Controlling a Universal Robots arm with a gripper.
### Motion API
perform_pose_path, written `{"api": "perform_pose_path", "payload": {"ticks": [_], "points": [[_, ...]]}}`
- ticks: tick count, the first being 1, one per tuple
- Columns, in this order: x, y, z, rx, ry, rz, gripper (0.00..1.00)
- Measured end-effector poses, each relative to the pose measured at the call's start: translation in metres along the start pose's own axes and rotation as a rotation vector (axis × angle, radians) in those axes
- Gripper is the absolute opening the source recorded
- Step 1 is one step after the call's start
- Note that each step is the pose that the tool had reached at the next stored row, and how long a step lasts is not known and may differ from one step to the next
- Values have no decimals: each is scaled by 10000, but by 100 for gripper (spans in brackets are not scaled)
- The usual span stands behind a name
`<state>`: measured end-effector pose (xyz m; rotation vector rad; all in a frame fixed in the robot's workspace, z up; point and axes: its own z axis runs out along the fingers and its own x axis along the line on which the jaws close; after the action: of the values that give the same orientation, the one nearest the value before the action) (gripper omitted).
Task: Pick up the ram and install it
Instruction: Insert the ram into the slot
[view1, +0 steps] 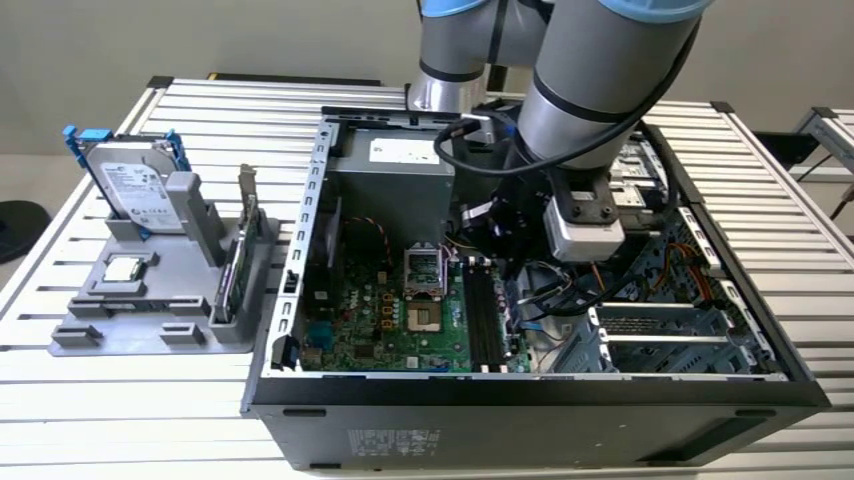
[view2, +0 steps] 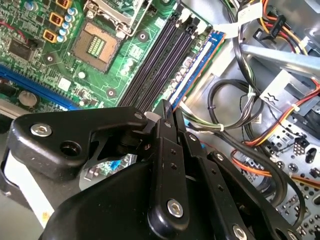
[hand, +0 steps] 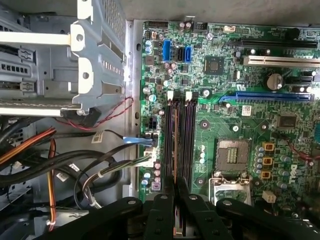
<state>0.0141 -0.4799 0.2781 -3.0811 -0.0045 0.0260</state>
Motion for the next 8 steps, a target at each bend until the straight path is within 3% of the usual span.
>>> {"api": "perform_pose_path", "payload": {"ticks": [8], "points": [[4,-22,24,-3,-1,1,0]]}}
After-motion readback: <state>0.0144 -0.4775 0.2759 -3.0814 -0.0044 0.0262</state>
